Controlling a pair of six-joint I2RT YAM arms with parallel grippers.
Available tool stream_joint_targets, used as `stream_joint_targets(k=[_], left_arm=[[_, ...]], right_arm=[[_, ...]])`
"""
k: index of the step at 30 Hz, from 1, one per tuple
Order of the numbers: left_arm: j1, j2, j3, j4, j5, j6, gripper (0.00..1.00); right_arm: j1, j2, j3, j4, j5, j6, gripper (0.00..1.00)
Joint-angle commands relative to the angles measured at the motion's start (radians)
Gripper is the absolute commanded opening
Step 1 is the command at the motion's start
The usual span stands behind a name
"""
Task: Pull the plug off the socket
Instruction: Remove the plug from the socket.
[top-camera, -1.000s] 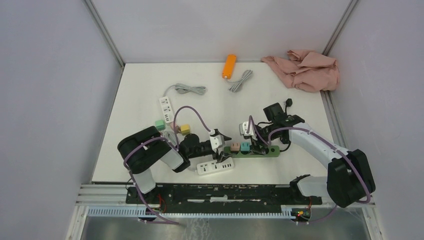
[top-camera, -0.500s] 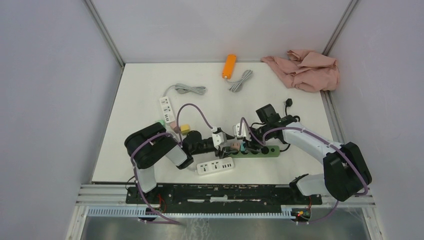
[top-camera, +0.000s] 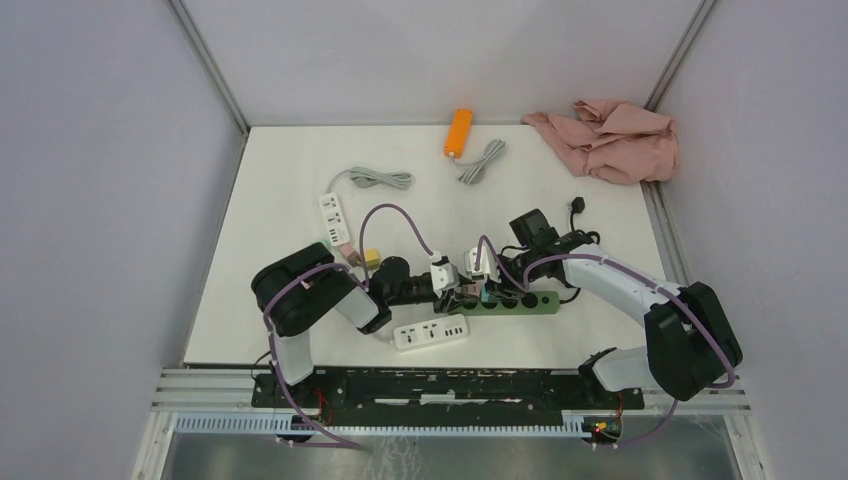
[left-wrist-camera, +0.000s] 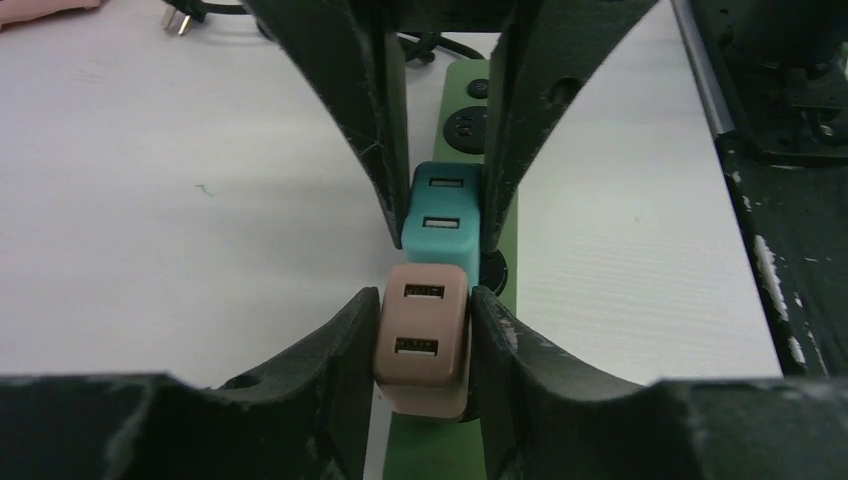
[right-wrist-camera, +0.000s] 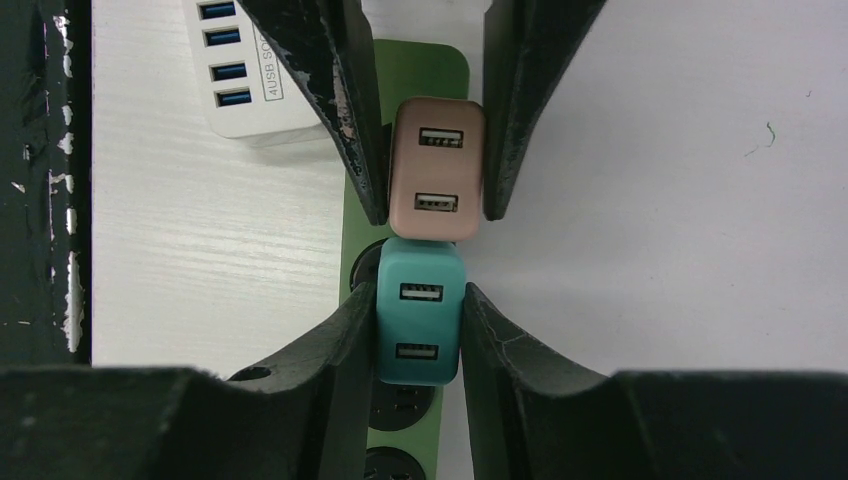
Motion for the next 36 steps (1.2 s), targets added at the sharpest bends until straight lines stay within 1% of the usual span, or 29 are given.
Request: stream_joint_targets(k=[1, 2, 4, 5, 6, 9, 11, 13, 14, 16, 17, 19, 22, 25, 28, 30, 32, 34, 36], left_arm=[[0.002, 0.017, 0.029, 0.001, 0.024, 0.015, 0.40], [0.003, 0.017, 0.031, -0.006, 0.026, 0.016, 0.30], [0.002, 0.015, 0.034, -0.019, 0.028, 0.020, 0.15], [0.001, 0.014, 0.035, -0.024, 0.029, 0.021, 0.08], [0.002, 0.014, 0.034, -0.024, 0.031, 0.022, 0.04], [0.002, 0.013, 0.031, -0.023, 0.034, 0.023, 0.03], [0.002, 0.015, 0.033, -0.023, 0.033, 0.022, 0.03], [0.002, 0.018, 0.037, -0.028, 0.032, 0.021, 0.03], [0.002, 0.018, 0.039, -0.029, 0.030, 0.020, 0.03], [0.002, 0.017, 0.038, -0.030, 0.029, 0.020, 0.03], [0.002, 0.017, 0.037, -0.030, 0.027, 0.023, 0.03], [0.002, 0.017, 0.036, -0.030, 0.025, 0.023, 0.03], [0.003, 0.018, 0.035, -0.031, 0.024, 0.027, 0.03], [0.003, 0.017, 0.034, -0.033, 0.020, 0.030, 0.03], [0.003, 0.017, 0.033, -0.035, 0.016, 0.031, 0.03], [0.002, 0.017, 0.034, -0.034, 0.013, 0.033, 0.03], [0.002, 0.018, 0.034, -0.035, 0.013, 0.033, 0.03], [0.002, 0.019, 0.035, -0.038, 0.015, 0.033, 0.03], [0.002, 0.020, 0.038, -0.042, 0.018, 0.032, 0.03]], right_arm=[[0.006, -0.001, 0.016, 0.009, 0.005, -0.015, 0.28], [0.006, 0.000, 0.020, 0.006, 0.007, -0.015, 0.25], [0.005, -0.001, 0.026, -0.002, 0.015, -0.015, 0.18], [0.005, -0.001, 0.029, -0.003, 0.020, -0.015, 0.13], [0.005, -0.001, 0.030, -0.006, 0.026, -0.016, 0.09], [0.005, 0.000, 0.031, -0.013, 0.041, -0.019, 0.01], [0.006, 0.002, 0.033, -0.039, 0.010, -0.041, 0.00], [0.019, 0.001, 0.036, -0.066, -0.064, -0.054, 0.00], [0.027, -0.002, 0.041, -0.062, -0.091, -0.038, 0.00], [0.031, -0.006, 0.046, -0.014, -0.127, 0.045, 0.00], [0.032, -0.004, 0.053, 0.013, -0.116, 0.090, 0.00], [0.027, -0.002, 0.065, 0.064, -0.022, 0.174, 0.00], [-0.010, -0.010, 0.061, 0.090, 0.035, 0.207, 0.00], [-0.053, -0.012, 0.073, 0.036, 0.054, 0.164, 0.00], [-0.069, -0.019, 0.073, -0.049, 0.056, 0.054, 0.00], [-0.069, -0.027, 0.062, -0.107, 0.008, -0.036, 0.00], [-0.056, -0.034, 0.051, -0.149, -0.057, -0.091, 0.00], [-0.029, -0.039, 0.047, -0.162, -0.102, -0.109, 0.00], [-0.005, -0.036, 0.053, -0.141, -0.134, -0.073, 0.00]])
